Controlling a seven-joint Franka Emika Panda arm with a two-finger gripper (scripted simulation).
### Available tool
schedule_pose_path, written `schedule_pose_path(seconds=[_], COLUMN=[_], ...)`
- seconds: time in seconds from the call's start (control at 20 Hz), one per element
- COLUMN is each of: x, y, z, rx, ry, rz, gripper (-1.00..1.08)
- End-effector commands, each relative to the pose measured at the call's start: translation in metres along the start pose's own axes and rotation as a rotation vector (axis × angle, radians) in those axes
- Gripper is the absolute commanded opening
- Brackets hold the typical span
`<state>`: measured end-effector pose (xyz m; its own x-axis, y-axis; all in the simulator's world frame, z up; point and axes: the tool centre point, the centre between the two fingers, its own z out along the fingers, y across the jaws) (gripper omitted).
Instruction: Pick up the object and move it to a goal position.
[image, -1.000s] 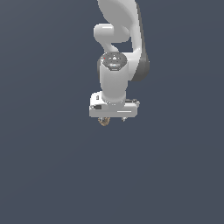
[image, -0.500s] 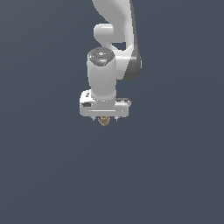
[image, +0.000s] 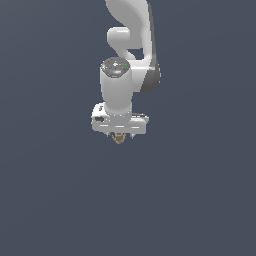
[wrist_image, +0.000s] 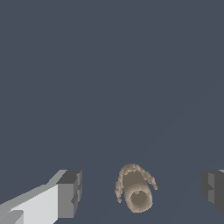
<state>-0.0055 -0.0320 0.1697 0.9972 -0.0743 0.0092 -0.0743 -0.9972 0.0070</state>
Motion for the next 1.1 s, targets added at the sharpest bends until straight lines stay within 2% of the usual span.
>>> schedule_pose_path(seconds=[0.0, 0.65, 1.05], x=[-0.006, -0.059, -0.079], y=[0.001, 0.013, 0.018], z=[0.007, 0.055, 0.069], rx=[0.001, 0.006, 0.005], ry=[-0.001, -0.008, -0.01], rz=[0.036, 0.337, 0.44], gripper=[1.0, 1.0, 1.0])
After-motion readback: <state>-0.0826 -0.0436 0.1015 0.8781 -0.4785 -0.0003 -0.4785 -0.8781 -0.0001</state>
